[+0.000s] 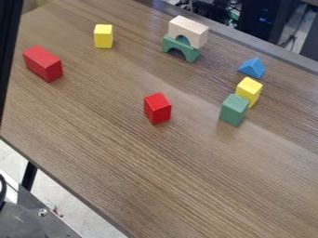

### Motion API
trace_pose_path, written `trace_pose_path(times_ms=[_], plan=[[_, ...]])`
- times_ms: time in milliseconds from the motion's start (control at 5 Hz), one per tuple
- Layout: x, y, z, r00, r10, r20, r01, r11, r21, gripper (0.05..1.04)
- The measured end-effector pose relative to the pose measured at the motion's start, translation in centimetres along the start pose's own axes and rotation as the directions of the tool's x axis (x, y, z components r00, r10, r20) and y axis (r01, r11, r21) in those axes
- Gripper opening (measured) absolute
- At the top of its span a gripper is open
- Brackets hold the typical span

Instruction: Put the yellow cube on top of the arch

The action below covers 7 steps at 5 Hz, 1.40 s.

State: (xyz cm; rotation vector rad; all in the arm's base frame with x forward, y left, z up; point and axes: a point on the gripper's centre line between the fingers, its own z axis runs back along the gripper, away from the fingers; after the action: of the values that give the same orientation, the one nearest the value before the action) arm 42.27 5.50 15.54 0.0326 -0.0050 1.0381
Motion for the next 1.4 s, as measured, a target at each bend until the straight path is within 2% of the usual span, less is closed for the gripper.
trace_pose_path(times_ms=[200, 400, 600, 800, 1000, 1200, 1400], plan=[[0.0, 0.0, -2.0, 0.999, 0.002, -0.032, -0.001, 0.999, 0.042, 0.999], [0.3, 0.4, -3.5, 0.997, 0.061, -0.038, -0.060, 0.998, 0.028, 0.999], [0.8, 0.8, -2.5, 0.980, 0.198, -0.011, -0.198, 0.979, -0.057, 0.999], [2.3, 2.2, -0.5, 0.904, 0.427, -0.011, -0.421, 0.886, -0.194, 0.999], [4.0, 4.8, 0.5, 0.782, 0.623, -0.002, -0.594, 0.744, -0.306, 0.999], [4.1, 7.0, -0.3, 0.632, 0.775, -0.006, -0.712, 0.578, -0.399, 0.999], [4.6, 9.0, -2.0, 0.491, 0.871, -0.003, -0.789, 0.444, -0.424, 0.999]])
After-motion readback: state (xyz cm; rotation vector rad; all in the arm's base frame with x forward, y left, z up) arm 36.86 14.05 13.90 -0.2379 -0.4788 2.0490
